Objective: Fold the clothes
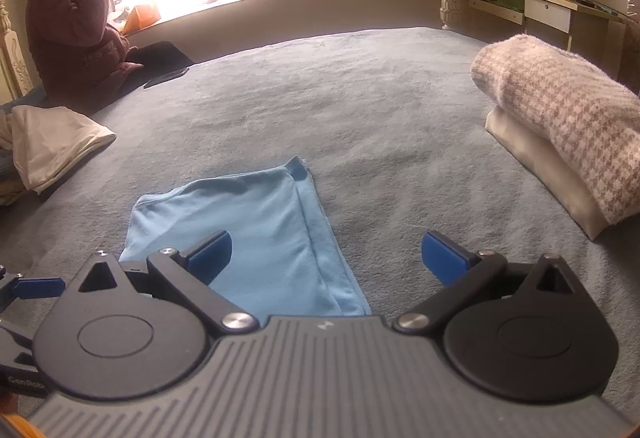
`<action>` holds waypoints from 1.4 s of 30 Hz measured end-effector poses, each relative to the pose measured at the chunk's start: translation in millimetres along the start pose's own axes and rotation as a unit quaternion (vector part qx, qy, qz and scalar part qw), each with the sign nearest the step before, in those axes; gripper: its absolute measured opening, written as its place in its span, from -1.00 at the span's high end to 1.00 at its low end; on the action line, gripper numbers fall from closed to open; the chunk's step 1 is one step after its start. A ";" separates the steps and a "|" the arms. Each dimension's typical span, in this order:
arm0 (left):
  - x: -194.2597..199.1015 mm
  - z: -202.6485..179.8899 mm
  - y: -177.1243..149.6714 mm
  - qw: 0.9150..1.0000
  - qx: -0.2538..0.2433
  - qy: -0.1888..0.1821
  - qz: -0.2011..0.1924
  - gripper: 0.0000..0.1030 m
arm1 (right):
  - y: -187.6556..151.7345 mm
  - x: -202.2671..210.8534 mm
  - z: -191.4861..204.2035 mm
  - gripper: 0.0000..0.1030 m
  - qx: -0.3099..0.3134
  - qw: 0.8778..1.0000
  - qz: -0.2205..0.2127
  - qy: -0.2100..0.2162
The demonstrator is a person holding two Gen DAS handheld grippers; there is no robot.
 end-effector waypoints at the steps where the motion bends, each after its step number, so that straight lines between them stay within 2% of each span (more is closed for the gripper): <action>1: -0.7 1.5 -0.1 1.000 0.001 0.004 -0.001 -0.99 | 0.1 0.2 1.3 -0.98 0.003 1.000 -0.001 0.001; 5: -3.2 6.8 0.9 0.999 0.002 0.031 -0.007 -0.99 | 0.6 1.1 7.0 -0.98 0.024 1.000 -0.006 0.004; 10: -7.4 3.7 -1.4 0.998 -0.027 0.051 -0.008 -0.99 | 2.1 2.0 12.6 -0.98 0.040 0.999 -0.011 0.009; 15: -12.4 -2.4 -7.6 0.999 -0.031 0.024 0.007 -0.99 | 0.9 -0.5 12.9 -0.97 0.037 0.999 -0.009 0.010; 17: -11.7 -3.6 -8.7 1.000 -0.026 0.004 0.006 -0.99 | 0.0 -1.8 12.1 -0.97 0.032 0.999 -0.008 0.012; 22: -13.5 -5.8 -9.6 0.999 -0.031 -0.012 -0.001 -0.98 | -2.1 -8.1 6.5 -0.95 0.008 1.000 -0.001 0.016; 25: -14.4 -7.8 -11.3 0.999 -0.031 -0.034 0.003 -0.97 | -2.4 -11.3 4.4 -0.95 0.002 1.000 -0.001 0.015; 30: -18.4 -10.7 -12.8 0.998 -0.040 -0.044 0.004 -0.80 | -0.5 -10.7 0.2 -0.90 -0.002 1.000 -0.009 0.014; 33: -20.0 -11.4 -12.1 0.998 -0.039 -0.052 0.001 -0.65 | 0.3 -9.2 -2.6 -0.82 -0.003 1.000 -0.017 0.025; 36: -22.3 -12.7 -11.2 0.997 -0.042 -0.061 -0.003 -0.35 | -3.4 -11.2 -4.8 -0.60 -0.011 0.999 -0.015 0.037; 40: -24.4 -14.5 -11.2 0.997 -0.047 -0.065 -0.008 -0.17 | -9.5 -19.3 -2.1 -0.20 -0.019 0.998 0.002 0.064; 42: -26.0 -15.9 -12.2 0.996 -0.050 -0.069 -0.007 -0.12 | -13.6 -23.3 2.8 -0.09 -0.015 0.997 0.011 0.077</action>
Point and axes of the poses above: each gripper's, at about its wrist camera, not at the fingertips, and x roughly against the way its jaws point, z to its left, y to its top, the point moved 7 cm from there along -x, roughly the way its jaws point, and after that the axes turned 14 degrees about y, right-handed, at the moved point
